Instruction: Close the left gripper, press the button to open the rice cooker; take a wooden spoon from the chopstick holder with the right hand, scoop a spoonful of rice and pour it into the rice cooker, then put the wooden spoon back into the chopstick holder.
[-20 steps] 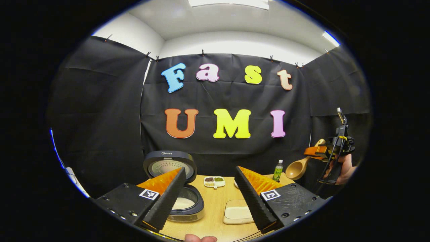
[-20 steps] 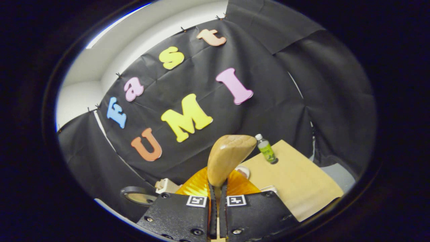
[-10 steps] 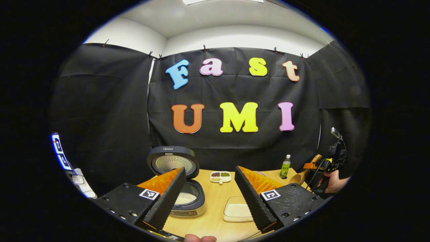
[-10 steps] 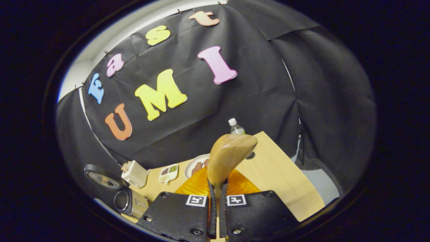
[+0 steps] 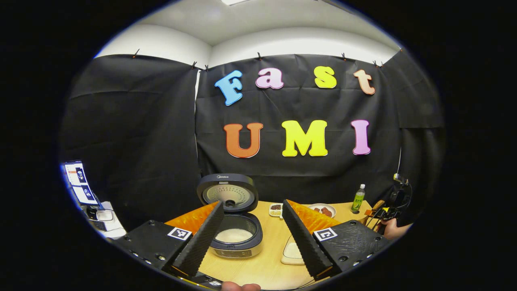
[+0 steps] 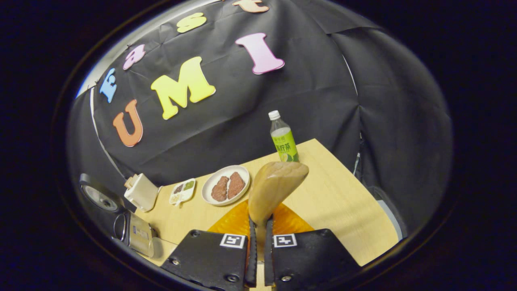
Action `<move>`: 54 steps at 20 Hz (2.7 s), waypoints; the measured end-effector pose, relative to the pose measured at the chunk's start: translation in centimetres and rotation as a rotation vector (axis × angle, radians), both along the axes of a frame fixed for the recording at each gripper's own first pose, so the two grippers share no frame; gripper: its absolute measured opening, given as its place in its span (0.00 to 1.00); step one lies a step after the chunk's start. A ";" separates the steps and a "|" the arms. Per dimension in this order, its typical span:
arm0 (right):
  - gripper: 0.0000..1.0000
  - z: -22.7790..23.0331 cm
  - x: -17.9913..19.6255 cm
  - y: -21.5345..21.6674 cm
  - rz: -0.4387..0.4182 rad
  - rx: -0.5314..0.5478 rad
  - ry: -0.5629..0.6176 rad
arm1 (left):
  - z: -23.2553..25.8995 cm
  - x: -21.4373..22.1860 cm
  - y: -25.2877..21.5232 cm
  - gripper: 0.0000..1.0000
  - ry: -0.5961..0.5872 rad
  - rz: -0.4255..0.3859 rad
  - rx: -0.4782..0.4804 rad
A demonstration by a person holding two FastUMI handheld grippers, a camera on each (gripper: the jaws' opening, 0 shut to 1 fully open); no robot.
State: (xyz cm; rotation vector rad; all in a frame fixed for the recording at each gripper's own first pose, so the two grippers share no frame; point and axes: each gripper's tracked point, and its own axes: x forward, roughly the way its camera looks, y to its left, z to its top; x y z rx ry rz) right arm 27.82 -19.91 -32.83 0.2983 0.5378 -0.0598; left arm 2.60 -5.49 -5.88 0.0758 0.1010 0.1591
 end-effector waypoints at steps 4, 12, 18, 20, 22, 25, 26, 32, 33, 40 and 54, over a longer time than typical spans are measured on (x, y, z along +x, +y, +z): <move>0.17 -1.7 -0.4 0.2 0.004 0.023 0.029 | 0.0 -0.2 0.8 0.94 0.001 0.027 0.004; 0.90 6.2 -1.3 -2.4 -0.014 -0.139 -0.145 | 2.6 3.9 2.7 0.94 -0.045 0.042 -0.035; 1.00 16.8 -3.0 -1.5 0.070 -0.275 -0.337 | 6.1 9.3 5.6 0.94 -0.072 0.070 -0.029; 1.00 18.7 -3.9 -1.0 0.097 -0.267 -0.360 | 6.8 11.6 6.1 0.94 -0.070 0.037 -0.051; 1.00 20.9 -5.0 -1.6 0.101 -0.296 -0.401 | 6.6 14.3 7.7 0.94 -0.036 0.039 -0.074; 0.99 22.8 -7.2 -1.0 0.124 -0.319 -0.430 | 7.5 17.4 10.1 0.95 -0.027 0.062 -0.072; 0.99 23.3 -7.7 -0.7 0.129 -0.328 -0.436 | 7.5 18.5 10.5 0.94 -0.020 0.059 -0.086; 0.99 24.6 -10.0 0.6 0.141 -0.336 -0.443 | 4.1 25.0 14.1 0.95 0.095 0.084 -0.110; 0.99 25.0 -10.3 0.7 0.137 -0.338 -0.445 | 2.9 26.0 14.5 0.95 0.126 0.087 -0.107; 1.00 26.4 -11.9 3.0 0.143 -0.342 -0.457 | -1.5 28.5 15.1 0.95 0.251 0.070 -0.082; 1.00 26.9 -12.8 6.7 0.205 -0.268 -0.486 | -8.0 23.7 13.8 0.97 0.427 0.095 -0.125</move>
